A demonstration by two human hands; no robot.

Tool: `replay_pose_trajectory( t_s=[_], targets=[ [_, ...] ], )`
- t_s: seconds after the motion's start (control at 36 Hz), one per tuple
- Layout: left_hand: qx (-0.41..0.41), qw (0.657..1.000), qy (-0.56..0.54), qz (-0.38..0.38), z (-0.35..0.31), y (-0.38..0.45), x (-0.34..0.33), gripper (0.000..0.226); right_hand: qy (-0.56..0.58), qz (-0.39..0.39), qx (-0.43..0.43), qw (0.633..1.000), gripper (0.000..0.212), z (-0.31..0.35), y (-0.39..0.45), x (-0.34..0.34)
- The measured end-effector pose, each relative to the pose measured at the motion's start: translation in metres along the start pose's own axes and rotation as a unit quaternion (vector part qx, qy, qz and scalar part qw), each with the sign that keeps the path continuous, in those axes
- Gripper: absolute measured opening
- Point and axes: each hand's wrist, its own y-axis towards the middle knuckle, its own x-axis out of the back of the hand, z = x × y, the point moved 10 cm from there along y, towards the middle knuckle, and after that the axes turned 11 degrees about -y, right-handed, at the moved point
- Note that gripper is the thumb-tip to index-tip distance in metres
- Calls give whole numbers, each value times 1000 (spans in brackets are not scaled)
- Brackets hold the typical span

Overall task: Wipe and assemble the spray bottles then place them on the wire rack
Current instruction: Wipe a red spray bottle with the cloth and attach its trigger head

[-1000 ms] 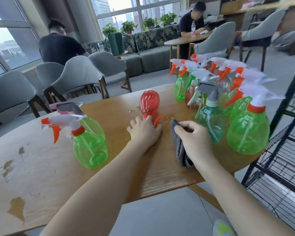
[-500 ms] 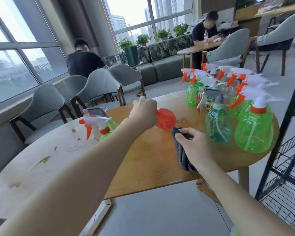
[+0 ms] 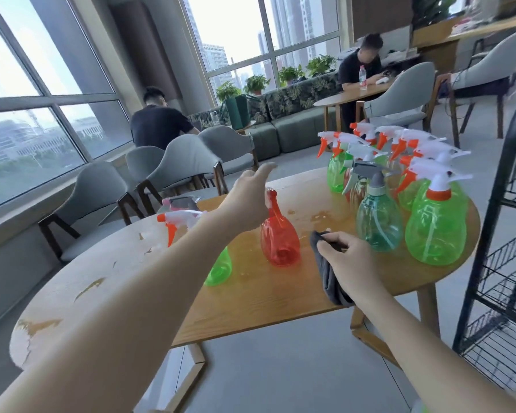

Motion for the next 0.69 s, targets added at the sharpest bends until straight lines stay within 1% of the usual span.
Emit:
replay_pose_trajectory(
  t_s=[0.06,0.11,0.19,0.33,0.5,0.56,0.61,0.69],
  targets=[
    [38,996,-78,-13,19,-9,-5,108,7,0,1,1000,15,0,-1,2],
    [91,983,-159,4,40,-21,-25,121,11,-1,2,1000,15,0,1,3],
    [133,958,-250,41,65,-36,-65,127,21,-4,5,1000,15,3,3,2],
    [123,911,-389,56,85,-34,-107,112,22,-1,12,1000,8,0,11,-2],
    [104,871,-479,32,95,-26,-115,93,8,-3,36,999,12,6,22,-5],
    [95,842,-531,25,91,-31,-112,85,11,-13,58,998,15,16,25,-3],
    [91,803,-588,26,87,-35,-112,80,11,-26,90,996,18,28,26,-1],
    [101,745,-658,37,85,-43,-117,87,-23,-47,155,986,14,48,27,0]
  ],
)
